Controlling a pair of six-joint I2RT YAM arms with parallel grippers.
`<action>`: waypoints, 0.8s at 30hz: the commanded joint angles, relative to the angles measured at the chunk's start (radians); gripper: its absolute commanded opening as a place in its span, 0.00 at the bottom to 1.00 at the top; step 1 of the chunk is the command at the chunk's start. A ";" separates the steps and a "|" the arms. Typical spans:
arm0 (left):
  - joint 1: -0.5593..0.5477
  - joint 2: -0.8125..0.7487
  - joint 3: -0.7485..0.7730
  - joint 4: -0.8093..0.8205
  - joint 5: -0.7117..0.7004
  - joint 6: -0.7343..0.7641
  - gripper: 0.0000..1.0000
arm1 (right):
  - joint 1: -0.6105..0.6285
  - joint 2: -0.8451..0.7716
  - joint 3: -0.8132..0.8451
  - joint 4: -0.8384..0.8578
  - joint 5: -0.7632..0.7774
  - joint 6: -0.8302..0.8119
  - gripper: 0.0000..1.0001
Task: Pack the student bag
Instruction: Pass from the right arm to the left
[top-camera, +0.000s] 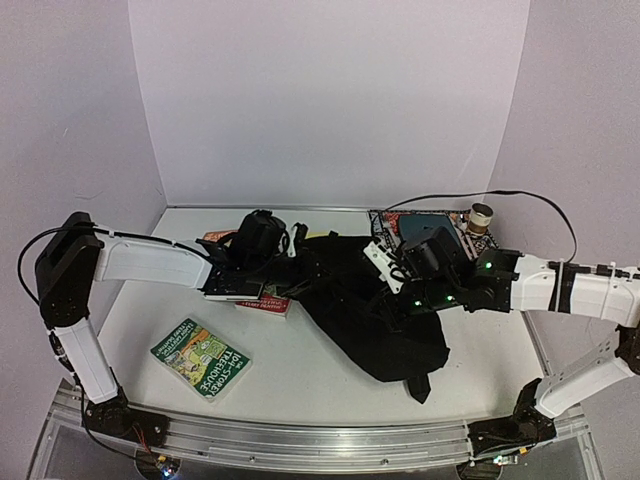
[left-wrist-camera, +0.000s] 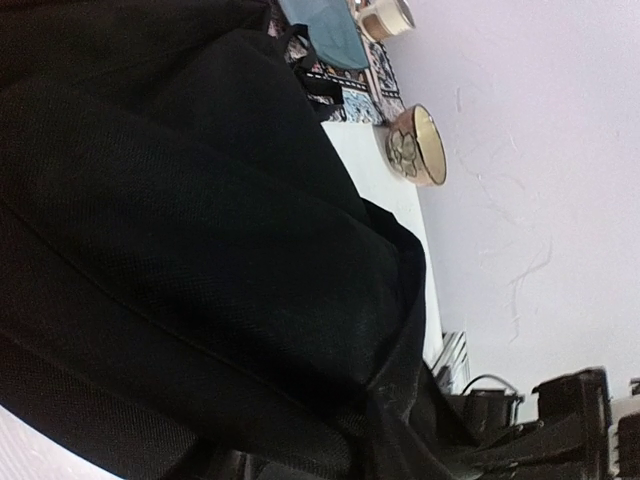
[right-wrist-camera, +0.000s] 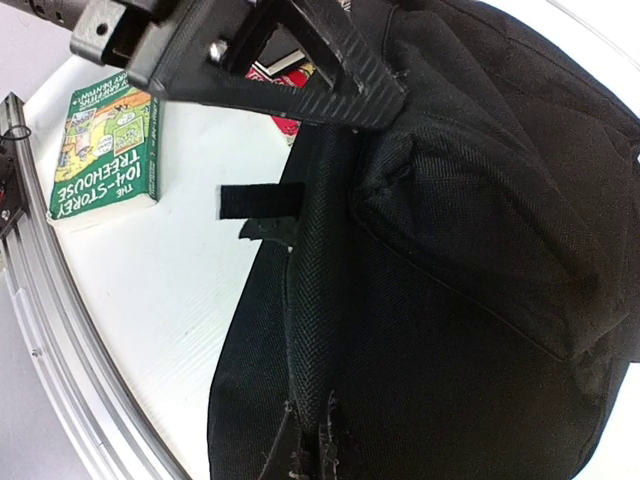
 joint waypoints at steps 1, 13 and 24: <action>-0.011 -0.018 0.061 0.059 0.038 -0.022 0.12 | -0.021 -0.023 0.012 0.073 0.001 -0.047 0.00; -0.032 -0.202 0.012 0.055 -0.140 -0.061 0.00 | -0.119 0.076 0.173 0.053 0.036 -0.138 0.15; -0.055 -0.095 0.068 0.037 -0.285 -0.238 0.00 | 0.022 0.005 0.216 -0.016 0.198 0.082 0.51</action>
